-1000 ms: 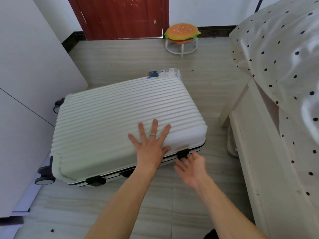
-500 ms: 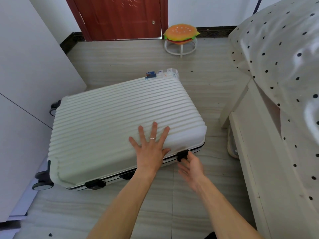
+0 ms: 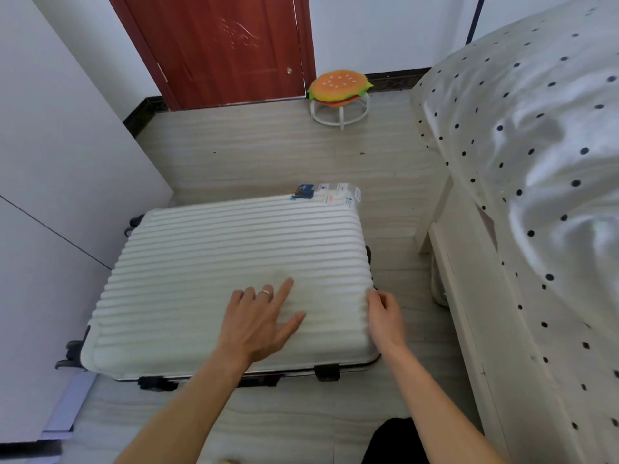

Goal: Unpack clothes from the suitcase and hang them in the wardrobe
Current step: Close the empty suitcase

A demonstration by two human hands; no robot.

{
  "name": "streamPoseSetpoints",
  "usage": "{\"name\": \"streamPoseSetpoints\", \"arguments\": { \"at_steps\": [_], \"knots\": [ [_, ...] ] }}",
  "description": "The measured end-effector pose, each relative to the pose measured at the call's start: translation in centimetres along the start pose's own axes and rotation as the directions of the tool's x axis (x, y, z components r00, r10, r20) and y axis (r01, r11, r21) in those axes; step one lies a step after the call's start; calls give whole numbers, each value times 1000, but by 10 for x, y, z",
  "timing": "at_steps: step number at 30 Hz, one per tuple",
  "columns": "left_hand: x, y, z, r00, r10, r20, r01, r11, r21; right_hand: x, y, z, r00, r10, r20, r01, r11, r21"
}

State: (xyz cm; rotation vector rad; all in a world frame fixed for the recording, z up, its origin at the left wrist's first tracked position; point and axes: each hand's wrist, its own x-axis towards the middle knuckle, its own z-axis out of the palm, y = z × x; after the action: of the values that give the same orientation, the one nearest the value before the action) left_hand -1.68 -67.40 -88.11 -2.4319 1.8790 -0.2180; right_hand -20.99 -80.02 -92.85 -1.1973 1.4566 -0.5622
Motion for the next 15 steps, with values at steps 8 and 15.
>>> {"name": "streamPoseSetpoints", "arguments": {
  "at_steps": [8,15],
  "knots": [
    [34,29,-22,970,-208,126,219,973,-79,23,20,-5,967,254,20,-255,956,148],
    [47,64,12,943,-252,218,311,901,-304,89,39,5,868,431,249,-496,778,385]
  ]
}}
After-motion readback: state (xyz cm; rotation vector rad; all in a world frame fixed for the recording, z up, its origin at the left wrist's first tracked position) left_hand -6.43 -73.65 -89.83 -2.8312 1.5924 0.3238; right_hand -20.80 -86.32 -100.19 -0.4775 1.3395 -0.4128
